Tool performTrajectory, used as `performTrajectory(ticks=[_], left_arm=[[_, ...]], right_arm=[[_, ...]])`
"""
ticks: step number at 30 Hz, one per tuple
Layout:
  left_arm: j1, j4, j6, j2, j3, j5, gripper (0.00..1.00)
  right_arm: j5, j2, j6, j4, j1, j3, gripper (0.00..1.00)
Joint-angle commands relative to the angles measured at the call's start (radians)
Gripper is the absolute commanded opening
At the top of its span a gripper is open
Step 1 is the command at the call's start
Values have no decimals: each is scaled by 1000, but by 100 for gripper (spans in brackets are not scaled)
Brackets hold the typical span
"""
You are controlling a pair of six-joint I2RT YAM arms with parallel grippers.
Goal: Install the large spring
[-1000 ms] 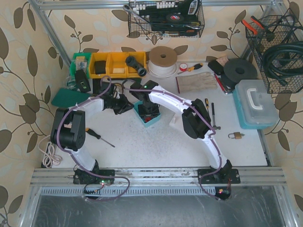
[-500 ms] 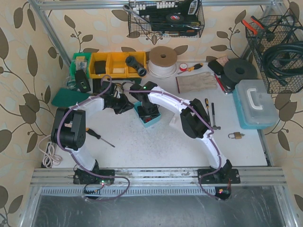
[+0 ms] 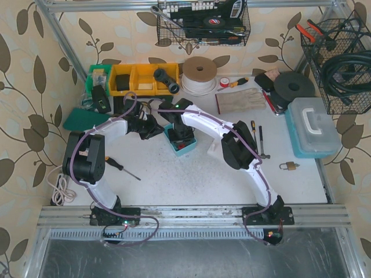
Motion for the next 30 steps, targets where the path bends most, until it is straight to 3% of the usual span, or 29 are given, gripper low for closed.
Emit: performTrajectory(ticks=[1, 10, 16, 21, 23, 27, 30], left_arm=[[0, -44, 15, 11, 19, -48, 15], [-6, -23, -4, -12, 58, -17, 17], [-10, -15, -38, -55, 105, 7, 27], [-10, -22, -53, -99, 111, 6, 43], [-10, -41, -50, -112, 114, 2, 55], [-9, -129, -1, -136, 146, -25, 75], [-10, -235, 74, -148, 193, -75, 84]], right_arm=[[19, -9, -13, -19, -10, 68, 10], [39, -57, -23, -12, -27, 76, 7], [8, -111, -21, -6, -43, 78, 6], [-2, -143, -20, -38, -44, 104, 6], [0, -159, -20, -69, -47, 127, 6], [8, -236, -17, -118, -63, 126, 5], [23, -316, -17, -143, -86, 72, 5]])
